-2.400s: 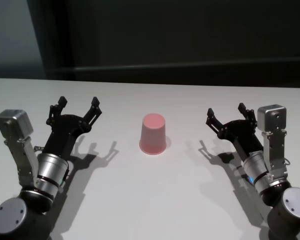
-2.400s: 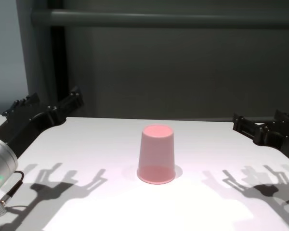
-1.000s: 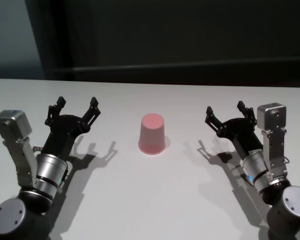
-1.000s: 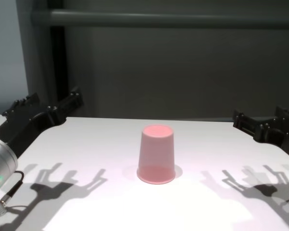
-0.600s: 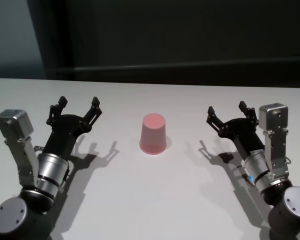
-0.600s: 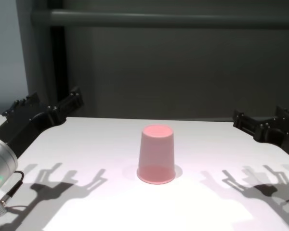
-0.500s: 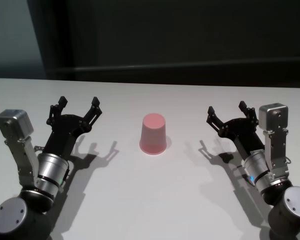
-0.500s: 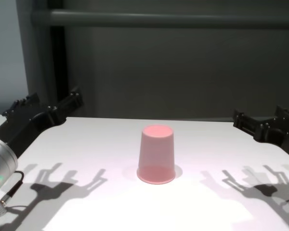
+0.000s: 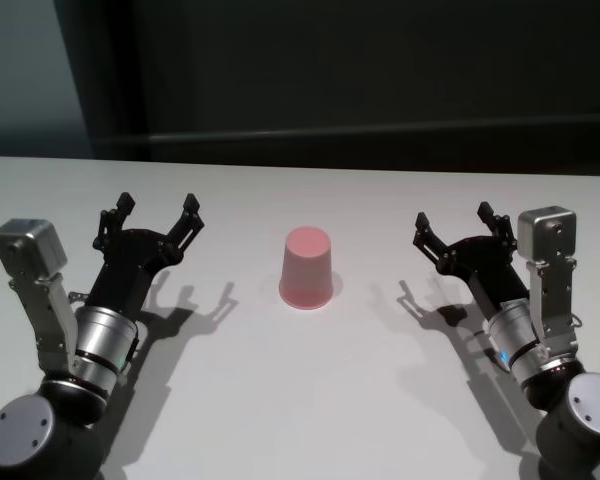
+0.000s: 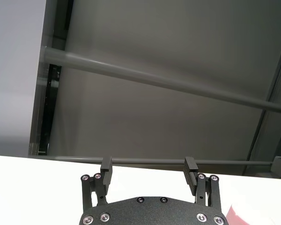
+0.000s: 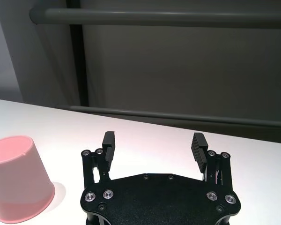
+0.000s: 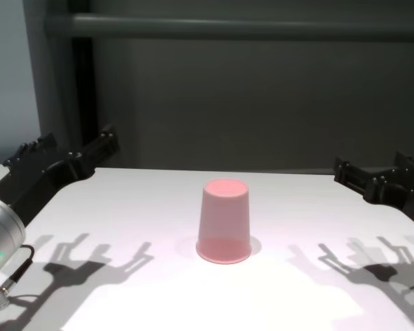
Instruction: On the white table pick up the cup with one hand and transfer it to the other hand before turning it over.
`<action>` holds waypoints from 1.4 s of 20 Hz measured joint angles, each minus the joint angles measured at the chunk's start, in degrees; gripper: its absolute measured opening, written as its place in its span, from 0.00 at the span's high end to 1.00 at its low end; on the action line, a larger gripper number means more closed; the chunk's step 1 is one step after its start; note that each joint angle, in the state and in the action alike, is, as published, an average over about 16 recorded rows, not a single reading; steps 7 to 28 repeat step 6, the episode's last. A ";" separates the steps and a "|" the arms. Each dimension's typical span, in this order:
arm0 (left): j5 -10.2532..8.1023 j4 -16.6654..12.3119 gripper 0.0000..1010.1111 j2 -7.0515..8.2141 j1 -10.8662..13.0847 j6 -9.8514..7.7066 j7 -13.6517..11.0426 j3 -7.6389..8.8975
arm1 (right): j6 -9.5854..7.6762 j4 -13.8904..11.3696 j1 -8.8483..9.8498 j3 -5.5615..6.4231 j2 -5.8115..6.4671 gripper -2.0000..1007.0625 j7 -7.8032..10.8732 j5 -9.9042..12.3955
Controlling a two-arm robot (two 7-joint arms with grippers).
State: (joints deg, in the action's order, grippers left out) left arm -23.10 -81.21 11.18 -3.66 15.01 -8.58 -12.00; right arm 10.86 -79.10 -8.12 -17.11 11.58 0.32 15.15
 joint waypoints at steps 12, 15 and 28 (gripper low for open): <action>0.00 0.00 0.01 0.00 0.00 0.00 0.00 0.00 | 0.00 0.00 0.00 0.00 0.00 0.01 0.00 0.00; 0.00 0.00 0.01 0.00 0.00 0.00 0.00 0.00 | 0.00 0.00 0.00 0.00 0.00 0.01 0.00 0.00; 0.00 0.00 0.01 0.00 0.00 0.00 0.00 0.00 | 0.00 0.00 0.00 0.00 0.00 0.01 0.00 0.00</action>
